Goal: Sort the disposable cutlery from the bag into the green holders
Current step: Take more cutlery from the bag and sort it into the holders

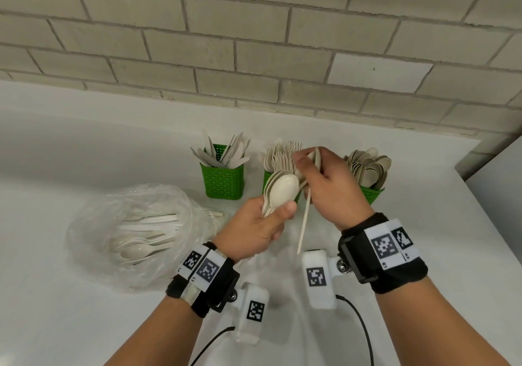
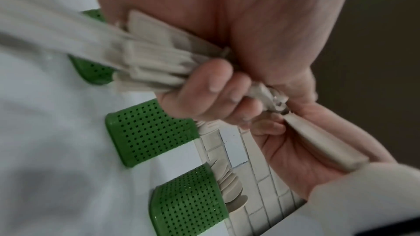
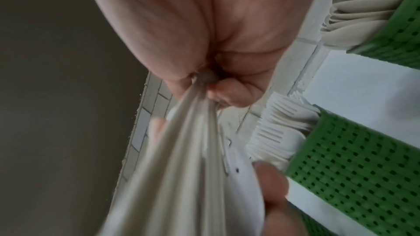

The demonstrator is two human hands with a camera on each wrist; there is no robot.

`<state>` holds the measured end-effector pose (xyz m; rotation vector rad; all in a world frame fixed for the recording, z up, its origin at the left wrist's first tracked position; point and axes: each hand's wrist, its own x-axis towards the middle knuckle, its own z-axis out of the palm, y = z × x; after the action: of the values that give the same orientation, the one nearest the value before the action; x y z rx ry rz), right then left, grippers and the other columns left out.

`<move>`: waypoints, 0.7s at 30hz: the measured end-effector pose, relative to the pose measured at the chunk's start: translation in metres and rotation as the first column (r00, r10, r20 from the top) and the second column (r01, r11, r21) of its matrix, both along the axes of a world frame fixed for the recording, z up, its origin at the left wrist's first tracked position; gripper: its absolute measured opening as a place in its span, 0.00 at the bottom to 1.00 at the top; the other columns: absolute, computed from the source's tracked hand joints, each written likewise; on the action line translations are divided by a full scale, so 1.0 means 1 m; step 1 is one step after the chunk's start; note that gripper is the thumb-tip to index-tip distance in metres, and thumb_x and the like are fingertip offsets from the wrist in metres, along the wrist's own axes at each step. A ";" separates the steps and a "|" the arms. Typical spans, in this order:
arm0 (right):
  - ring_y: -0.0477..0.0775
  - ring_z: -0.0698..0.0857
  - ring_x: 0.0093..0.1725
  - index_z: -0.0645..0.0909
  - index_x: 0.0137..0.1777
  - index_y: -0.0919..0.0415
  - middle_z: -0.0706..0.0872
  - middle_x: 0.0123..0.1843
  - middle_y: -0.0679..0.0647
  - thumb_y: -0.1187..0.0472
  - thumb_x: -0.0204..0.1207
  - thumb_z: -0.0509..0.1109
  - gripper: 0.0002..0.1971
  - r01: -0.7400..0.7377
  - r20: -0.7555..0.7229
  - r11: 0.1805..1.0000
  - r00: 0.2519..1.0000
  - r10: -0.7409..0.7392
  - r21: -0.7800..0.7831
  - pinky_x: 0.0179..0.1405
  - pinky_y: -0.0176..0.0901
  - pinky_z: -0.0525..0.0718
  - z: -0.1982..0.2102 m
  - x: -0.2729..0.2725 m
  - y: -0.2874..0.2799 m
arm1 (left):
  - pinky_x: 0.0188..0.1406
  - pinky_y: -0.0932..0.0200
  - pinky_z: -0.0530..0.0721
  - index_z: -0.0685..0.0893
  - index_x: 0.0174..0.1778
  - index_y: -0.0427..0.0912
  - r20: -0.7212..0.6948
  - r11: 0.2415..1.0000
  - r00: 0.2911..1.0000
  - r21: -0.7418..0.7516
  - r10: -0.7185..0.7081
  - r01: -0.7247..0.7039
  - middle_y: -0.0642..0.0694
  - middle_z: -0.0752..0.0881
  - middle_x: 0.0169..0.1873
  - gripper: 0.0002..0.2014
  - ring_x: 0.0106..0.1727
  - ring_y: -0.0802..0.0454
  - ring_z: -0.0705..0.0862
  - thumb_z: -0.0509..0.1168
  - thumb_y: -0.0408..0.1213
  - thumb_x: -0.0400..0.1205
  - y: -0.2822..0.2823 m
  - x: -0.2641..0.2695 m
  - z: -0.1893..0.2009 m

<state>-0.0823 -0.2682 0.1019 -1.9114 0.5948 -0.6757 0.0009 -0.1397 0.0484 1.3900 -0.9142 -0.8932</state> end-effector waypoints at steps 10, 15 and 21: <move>0.53 0.81 0.40 0.78 0.59 0.55 0.84 0.36 0.50 0.60 0.76 0.56 0.15 0.392 0.199 0.900 0.882 -0.427 0.193 0.46 0.56 0.82 0.002 -0.012 -0.047 | 0.14 0.66 0.59 0.76 0.44 0.35 -0.326 0.981 0.927 0.002 0.184 -0.193 0.50 0.64 0.18 0.21 0.15 0.56 0.59 0.74 0.50 0.72 0.007 0.004 -0.017; 0.46 0.78 0.31 0.75 0.52 0.57 0.79 0.33 0.53 0.67 0.85 0.56 0.08 0.195 0.225 0.974 0.950 -0.216 0.113 0.38 0.45 0.80 -0.010 -0.008 -0.007 | 0.13 0.67 0.61 0.86 0.52 0.32 -0.261 0.984 0.957 -0.091 0.122 -0.151 0.37 0.79 0.25 0.27 0.13 0.55 0.62 0.78 0.53 0.71 -0.005 0.006 -0.002; 0.44 0.83 0.39 0.76 0.48 0.53 0.83 0.40 0.46 0.66 0.85 0.59 0.08 0.088 0.250 0.973 0.958 -0.141 0.215 0.44 0.50 0.82 -0.014 -0.006 0.013 | 0.10 0.67 0.62 0.87 0.31 0.49 -0.155 0.998 0.986 -0.005 0.067 -0.069 0.48 0.80 0.17 0.13 0.10 0.57 0.65 0.69 0.36 0.82 -0.015 -0.013 0.003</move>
<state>-0.0886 -0.2552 0.0876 -1.5757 0.5839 -0.8938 -0.0126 -0.1547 0.0515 1.3160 -0.7487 -0.9296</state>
